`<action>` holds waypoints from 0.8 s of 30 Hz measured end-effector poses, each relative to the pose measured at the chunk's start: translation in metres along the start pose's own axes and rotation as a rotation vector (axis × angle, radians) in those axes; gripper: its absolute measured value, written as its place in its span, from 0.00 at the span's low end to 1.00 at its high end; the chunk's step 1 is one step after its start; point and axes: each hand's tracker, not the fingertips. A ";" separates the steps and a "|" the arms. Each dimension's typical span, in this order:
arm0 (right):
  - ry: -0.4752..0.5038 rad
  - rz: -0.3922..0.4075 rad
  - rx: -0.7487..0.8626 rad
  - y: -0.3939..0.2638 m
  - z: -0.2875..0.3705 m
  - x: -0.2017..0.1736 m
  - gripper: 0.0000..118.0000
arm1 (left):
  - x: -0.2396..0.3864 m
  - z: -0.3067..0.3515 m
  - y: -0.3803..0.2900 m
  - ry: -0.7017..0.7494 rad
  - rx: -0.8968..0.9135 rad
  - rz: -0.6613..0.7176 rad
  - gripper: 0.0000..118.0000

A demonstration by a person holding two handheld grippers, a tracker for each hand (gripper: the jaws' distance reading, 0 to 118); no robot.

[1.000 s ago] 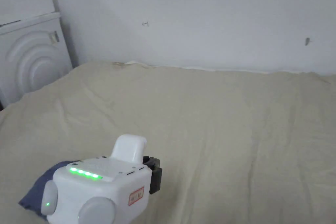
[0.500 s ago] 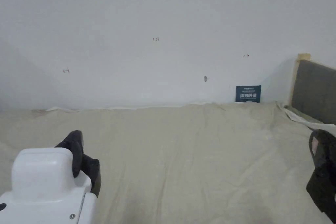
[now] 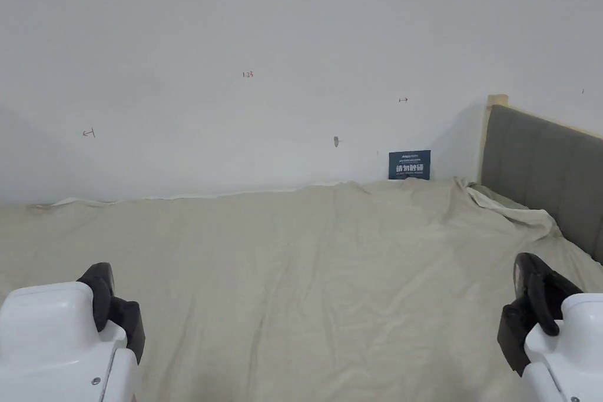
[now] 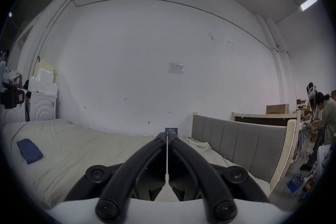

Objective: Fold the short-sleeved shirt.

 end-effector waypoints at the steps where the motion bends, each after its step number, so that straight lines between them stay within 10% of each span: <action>1: 0.003 -0.001 0.004 0.001 0.001 -0.001 0.02 | 0.001 0.001 0.000 0.001 0.002 0.002 0.00; 7: 0.008 -0.009 0.004 0.003 0.002 -0.004 0.26 | 0.009 0.008 0.003 -0.016 0.042 -0.065 0.07; 11: 0.007 -0.037 -0.016 0.002 0.000 -0.004 0.95 | 0.006 0.010 0.004 -0.064 0.046 -0.055 0.93; 12: 0.015 -0.046 -0.018 0.002 -0.001 -0.003 1.00 | 0.005 0.009 0.004 -0.070 0.041 -0.040 1.00; 24: 0.053 0.046 -0.030 0.001 -0.003 -0.014 1.00 | -0.011 0.009 0.003 -0.181 -0.031 0.084 1.00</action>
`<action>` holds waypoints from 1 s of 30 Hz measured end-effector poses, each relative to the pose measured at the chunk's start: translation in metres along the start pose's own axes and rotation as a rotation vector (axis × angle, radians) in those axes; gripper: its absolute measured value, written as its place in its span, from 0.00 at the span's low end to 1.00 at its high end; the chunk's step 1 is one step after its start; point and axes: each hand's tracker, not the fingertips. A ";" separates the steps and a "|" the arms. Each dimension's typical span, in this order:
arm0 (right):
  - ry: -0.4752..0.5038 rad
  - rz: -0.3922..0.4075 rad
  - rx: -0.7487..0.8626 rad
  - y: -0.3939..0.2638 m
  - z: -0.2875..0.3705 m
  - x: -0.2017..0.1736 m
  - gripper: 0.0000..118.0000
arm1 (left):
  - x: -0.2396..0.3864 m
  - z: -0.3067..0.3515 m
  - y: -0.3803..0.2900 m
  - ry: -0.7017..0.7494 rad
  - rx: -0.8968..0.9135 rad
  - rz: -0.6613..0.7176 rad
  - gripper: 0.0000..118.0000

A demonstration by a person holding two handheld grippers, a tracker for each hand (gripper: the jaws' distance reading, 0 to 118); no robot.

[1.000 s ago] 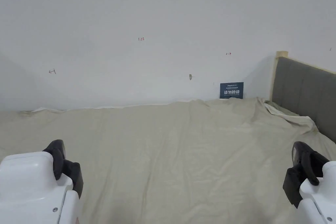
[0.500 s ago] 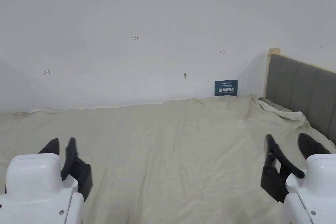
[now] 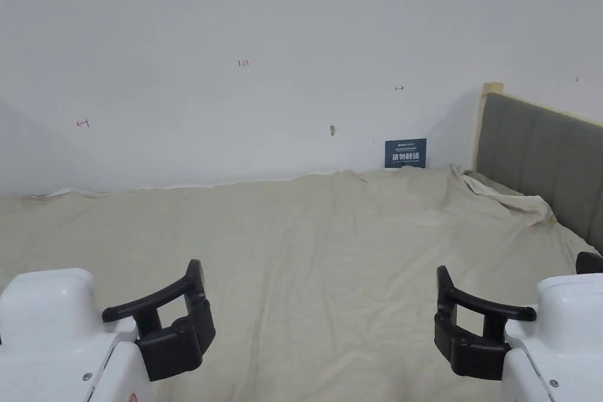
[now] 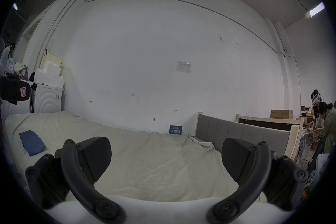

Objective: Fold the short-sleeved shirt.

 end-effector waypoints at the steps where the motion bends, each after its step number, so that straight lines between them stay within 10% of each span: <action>1: 0.001 -0.001 -0.007 0.000 -0.001 -0.002 1.00 | 0.002 0.000 -0.004 0.005 0.005 -0.005 1.00; 30: 0.036 -0.002 -0.070 -0.010 0.004 -0.019 1.00 | -0.012 -0.016 -0.013 0.106 -0.117 0.197 1.00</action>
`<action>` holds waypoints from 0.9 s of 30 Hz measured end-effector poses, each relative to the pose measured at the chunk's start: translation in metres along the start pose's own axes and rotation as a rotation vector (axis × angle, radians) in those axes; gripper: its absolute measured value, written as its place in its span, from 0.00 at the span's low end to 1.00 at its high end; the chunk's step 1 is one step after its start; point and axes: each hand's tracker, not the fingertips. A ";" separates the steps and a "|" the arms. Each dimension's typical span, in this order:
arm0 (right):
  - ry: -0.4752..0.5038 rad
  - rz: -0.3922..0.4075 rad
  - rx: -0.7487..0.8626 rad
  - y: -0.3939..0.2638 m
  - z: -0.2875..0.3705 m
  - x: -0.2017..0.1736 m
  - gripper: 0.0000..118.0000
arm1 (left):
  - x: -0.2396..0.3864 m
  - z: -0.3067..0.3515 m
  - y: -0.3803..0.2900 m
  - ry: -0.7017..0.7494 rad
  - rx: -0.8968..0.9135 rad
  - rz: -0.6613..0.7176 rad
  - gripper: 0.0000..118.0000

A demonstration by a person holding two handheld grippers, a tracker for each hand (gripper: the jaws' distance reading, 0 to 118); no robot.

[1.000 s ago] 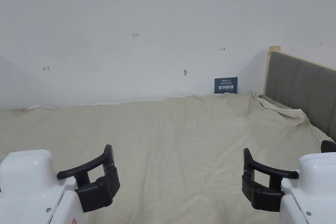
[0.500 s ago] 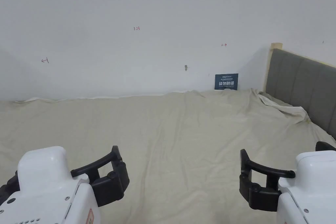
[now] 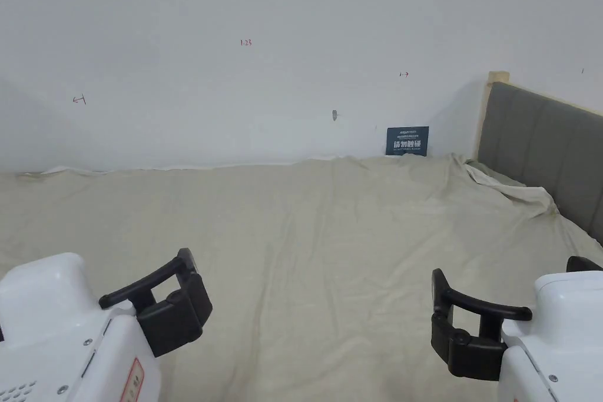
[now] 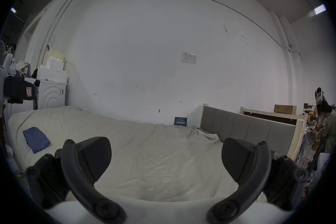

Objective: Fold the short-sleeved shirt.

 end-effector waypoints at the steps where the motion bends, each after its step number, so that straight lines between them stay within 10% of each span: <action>1: 0.000 0.001 0.001 0.000 0.000 0.000 1.00 | -0.001 0.001 0.001 0.001 0.005 0.011 1.00; 7: -0.005 -0.011 0.016 0.001 0.001 0.000 1.00 | 0.011 0.002 -0.003 0.189 -0.043 -0.038 1.00; 27: 0.008 0.008 0.018 0.001 -0.001 -0.001 1.00 | 0.001 -0.003 -0.001 0.106 -0.120 0.045 1.00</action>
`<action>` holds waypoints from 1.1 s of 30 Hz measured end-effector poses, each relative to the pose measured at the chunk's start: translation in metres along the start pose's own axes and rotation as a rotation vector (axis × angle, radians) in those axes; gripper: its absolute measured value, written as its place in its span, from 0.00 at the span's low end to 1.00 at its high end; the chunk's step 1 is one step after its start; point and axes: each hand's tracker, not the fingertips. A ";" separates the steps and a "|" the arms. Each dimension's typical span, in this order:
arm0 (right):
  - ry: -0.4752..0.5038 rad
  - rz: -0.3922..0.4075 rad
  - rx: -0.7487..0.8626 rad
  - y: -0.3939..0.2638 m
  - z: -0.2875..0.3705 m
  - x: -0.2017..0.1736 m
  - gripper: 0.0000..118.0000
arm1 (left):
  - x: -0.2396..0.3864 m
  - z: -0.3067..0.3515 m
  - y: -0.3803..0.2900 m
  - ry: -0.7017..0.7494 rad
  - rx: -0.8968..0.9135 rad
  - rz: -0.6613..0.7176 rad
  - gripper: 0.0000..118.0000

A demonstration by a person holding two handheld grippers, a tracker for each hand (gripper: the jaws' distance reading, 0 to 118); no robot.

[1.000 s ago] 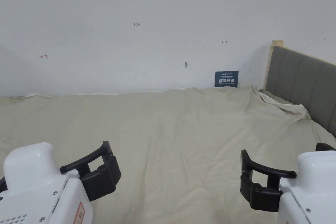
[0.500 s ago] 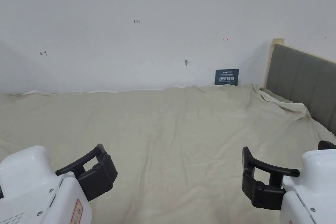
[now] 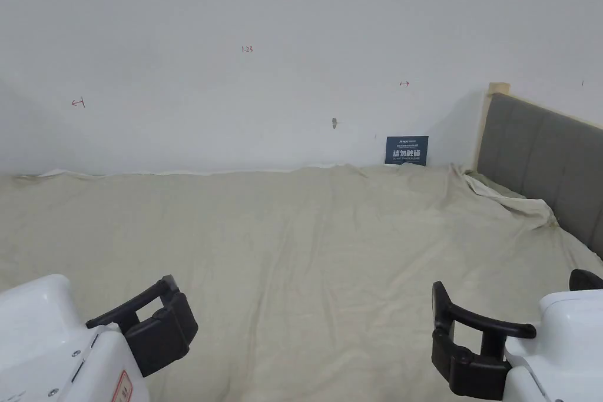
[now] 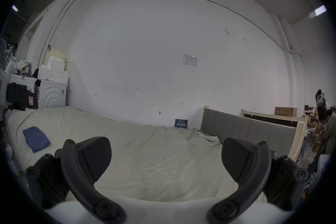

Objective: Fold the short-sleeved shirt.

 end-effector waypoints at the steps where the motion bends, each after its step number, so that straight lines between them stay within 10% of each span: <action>1: 0.000 -0.001 -0.002 0.000 -0.001 0.000 1.00 | 0.000 0.000 0.000 0.008 0.002 0.001 1.00; 33: 0.008 -0.016 -0.008 -0.001 -0.001 -0.002 1.00 | -0.001 -0.003 0.001 0.044 0.012 -0.043 1.00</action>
